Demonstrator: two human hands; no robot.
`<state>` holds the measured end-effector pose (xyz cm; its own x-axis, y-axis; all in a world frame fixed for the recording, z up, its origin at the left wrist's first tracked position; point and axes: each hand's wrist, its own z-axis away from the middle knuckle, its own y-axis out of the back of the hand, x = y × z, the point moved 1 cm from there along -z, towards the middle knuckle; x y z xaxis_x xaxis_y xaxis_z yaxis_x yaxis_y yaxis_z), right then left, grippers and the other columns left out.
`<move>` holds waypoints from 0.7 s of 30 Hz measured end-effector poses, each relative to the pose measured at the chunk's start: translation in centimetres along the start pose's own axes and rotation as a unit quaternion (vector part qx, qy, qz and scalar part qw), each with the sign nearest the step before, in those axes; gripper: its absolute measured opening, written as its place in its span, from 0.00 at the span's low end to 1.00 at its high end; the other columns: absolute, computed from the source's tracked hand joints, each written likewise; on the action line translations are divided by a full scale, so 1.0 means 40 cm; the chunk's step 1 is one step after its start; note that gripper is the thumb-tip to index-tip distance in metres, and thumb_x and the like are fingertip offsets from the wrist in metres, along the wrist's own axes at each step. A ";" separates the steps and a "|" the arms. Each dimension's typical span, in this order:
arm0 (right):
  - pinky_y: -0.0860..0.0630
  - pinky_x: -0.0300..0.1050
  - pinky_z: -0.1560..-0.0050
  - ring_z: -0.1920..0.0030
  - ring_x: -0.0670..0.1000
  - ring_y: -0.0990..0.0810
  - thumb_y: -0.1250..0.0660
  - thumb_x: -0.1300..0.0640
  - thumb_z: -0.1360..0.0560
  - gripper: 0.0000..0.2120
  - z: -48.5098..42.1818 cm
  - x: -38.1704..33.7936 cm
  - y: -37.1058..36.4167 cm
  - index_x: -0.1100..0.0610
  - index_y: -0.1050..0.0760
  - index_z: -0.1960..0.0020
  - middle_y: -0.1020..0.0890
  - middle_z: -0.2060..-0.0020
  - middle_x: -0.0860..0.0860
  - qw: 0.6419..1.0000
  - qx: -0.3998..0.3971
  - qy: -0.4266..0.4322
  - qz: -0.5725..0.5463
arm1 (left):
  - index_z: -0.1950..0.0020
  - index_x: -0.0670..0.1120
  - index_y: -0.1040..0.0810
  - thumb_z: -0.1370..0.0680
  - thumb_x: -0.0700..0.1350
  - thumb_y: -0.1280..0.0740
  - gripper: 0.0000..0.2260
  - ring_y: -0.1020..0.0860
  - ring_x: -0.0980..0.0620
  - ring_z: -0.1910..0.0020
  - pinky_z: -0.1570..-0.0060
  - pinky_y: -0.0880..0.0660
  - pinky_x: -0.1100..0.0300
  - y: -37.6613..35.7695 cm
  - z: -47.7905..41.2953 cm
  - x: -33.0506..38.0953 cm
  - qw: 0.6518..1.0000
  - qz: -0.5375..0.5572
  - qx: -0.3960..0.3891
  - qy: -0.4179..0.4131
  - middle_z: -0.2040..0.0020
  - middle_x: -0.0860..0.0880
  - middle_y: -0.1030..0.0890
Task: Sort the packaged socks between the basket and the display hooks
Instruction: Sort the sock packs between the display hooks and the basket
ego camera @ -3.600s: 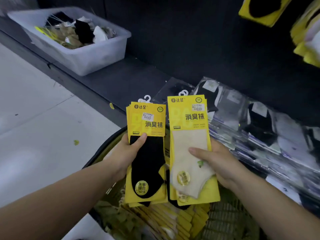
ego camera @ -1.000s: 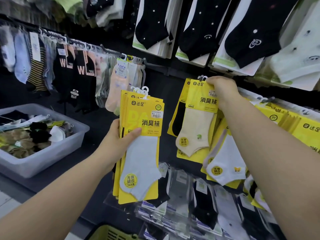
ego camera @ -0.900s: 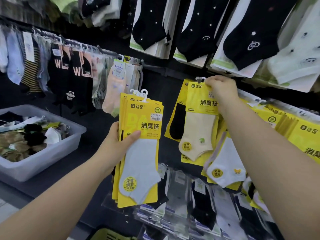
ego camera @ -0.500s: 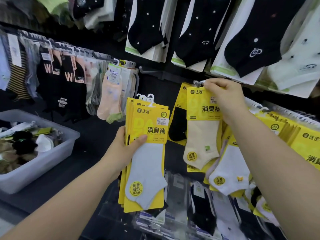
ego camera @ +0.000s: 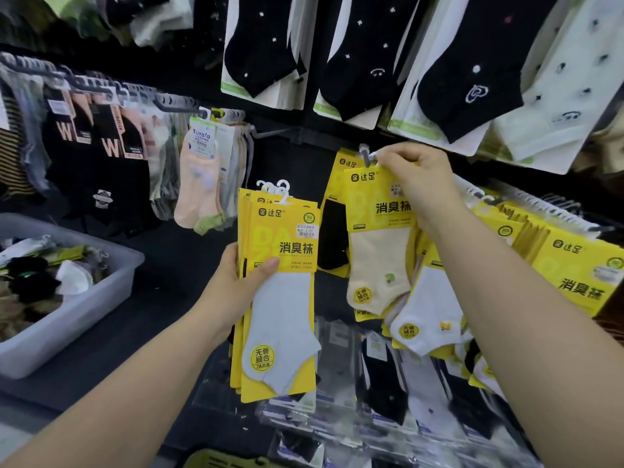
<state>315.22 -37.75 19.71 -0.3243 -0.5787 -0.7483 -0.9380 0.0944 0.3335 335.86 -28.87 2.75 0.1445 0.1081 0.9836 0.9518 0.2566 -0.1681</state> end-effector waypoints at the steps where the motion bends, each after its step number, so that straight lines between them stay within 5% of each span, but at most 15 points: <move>1: 0.29 0.29 0.71 0.67 0.33 0.23 0.32 0.55 0.27 0.09 0.003 -0.006 0.001 0.46 0.18 0.65 0.18 0.65 0.37 1.000 -0.004 0.006 0.002 | 0.37 0.55 0.33 0.27 0.53 0.29 0.22 0.16 0.59 0.59 0.69 0.21 0.65 0.000 0.002 0.003 1.000 -0.001 -0.002 -0.002 0.51 0.56 0.17; 9: 0.24 0.33 0.62 0.61 0.38 0.21 0.32 0.52 0.27 0.06 0.020 -0.017 -0.006 0.47 0.17 0.61 0.17 0.62 0.43 0.998 -0.044 0.025 0.046 | 0.38 0.58 0.33 0.37 0.61 0.28 0.30 0.16 0.58 0.57 0.67 0.21 0.63 0.020 0.018 0.020 1.000 -0.010 -0.003 -0.025 0.51 0.57 0.17; 15: 0.24 0.41 0.67 0.68 0.45 0.26 0.34 0.59 0.25 0.13 -0.026 0.024 -0.058 0.49 0.20 0.66 0.18 0.63 0.43 0.996 0.069 -0.059 0.009 | 0.36 0.55 0.33 0.37 0.60 0.28 0.31 0.16 0.57 0.56 0.66 0.20 0.62 0.019 0.032 0.008 0.999 0.027 -0.003 -0.017 0.53 0.58 0.16; 18: 0.26 0.38 0.67 0.64 0.48 0.25 0.38 0.61 0.23 0.08 -0.065 0.053 -0.075 0.57 0.20 0.52 0.17 0.50 0.54 0.984 0.131 -0.118 0.032 | 0.36 0.53 0.33 0.36 0.59 0.28 0.31 0.16 0.56 0.56 0.66 0.20 0.62 0.003 0.043 0.004 0.998 0.053 -0.010 -0.009 0.53 0.57 0.16; 21: 0.25 0.45 0.49 0.49 0.52 0.24 0.38 0.60 0.22 0.13 -0.039 0.073 -0.075 0.58 0.29 0.38 0.25 0.40 0.57 0.970 0.178 -0.165 0.033 | 0.35 0.54 0.32 0.36 0.59 0.28 0.31 0.16 0.56 0.55 0.64 0.20 0.60 -0.005 0.047 0.005 0.998 0.059 -0.012 -0.003 0.51 0.56 0.16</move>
<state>317.27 -40.99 17.41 -0.3526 -0.2773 -0.8938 -0.8775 0.4298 0.2128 335.18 -27.12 2.86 0.2546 0.1415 0.9566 0.9346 0.2180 -0.2810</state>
